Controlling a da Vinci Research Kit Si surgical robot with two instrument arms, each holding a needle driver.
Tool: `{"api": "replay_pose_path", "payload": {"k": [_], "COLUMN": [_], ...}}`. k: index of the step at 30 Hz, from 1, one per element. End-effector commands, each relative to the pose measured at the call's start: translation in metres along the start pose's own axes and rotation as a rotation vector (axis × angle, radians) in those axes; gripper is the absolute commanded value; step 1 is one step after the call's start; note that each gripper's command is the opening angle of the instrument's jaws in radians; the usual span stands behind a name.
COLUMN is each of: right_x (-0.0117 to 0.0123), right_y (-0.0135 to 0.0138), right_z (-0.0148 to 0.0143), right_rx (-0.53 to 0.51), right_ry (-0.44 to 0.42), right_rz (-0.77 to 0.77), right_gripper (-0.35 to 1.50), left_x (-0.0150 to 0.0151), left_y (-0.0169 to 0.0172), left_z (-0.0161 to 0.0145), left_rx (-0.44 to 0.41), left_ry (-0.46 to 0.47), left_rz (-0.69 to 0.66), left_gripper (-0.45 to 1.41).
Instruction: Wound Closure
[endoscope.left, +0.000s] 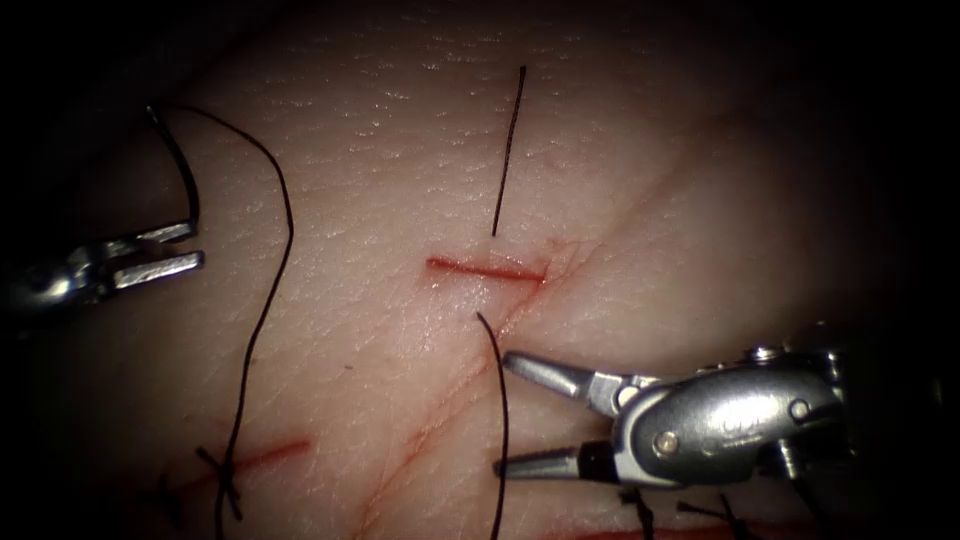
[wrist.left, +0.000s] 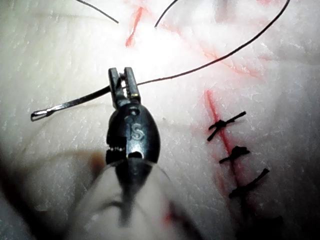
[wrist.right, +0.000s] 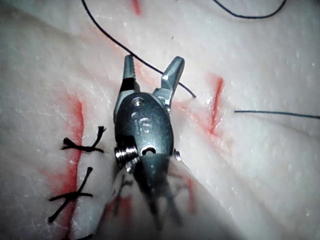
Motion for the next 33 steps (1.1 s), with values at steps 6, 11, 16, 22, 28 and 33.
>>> {"api": "replay_pose_path", "payload": {"k": [6, 11, 16, 22, 28, 33], "right_x": [-0.0047, -0.0074, -0.009, -0.0093, -0.0093, -0.0096], "right_y": [-0.0008, -0.0006, 0.0008, 0.0015, 0.0014, 0.0015], "right_z": [0.0032, 0.0045, 0.0043, 0.0044, 0.0051, 0.0056], "right_rx": [-0.014, -0.031, -0.084, -0.101, -0.104, -0.103], "right_ry": [-0.004, -0.01, 0.026, 0.033, 0.032, 0.033], "right_rz": [-0.03, -0.012, 0.02, 0.065, 0.064, 0.061], "right_gripper": [1.45, 1.42, 1.3, 1.2, 1.13, 1.05], "left_x": [-0.0005, -0.0005, -0.0004, -0.0004, -0.0005, -0.0005], "left_y": [0.0003, 0.0003, 0.0004, 0.0004, 0.0005, 0.0005], "left_z": [0.0007, 0.0007, 0.0007, 0.0007, 0.0007, 0.0008], "left_rx": [-0.001, -0.001, -0.001, -0.001, -0.001, 0.0], "left_ry": [0.001, 0.001, 0.001, 0.001, 0.001, 0.001], "left_rz": [-0.001, 0.0, 0.0, 0.0, 0.001, 0.0], "left_gripper": [-0.45, -0.45, -0.45, -0.45, -0.45, -0.45]}}
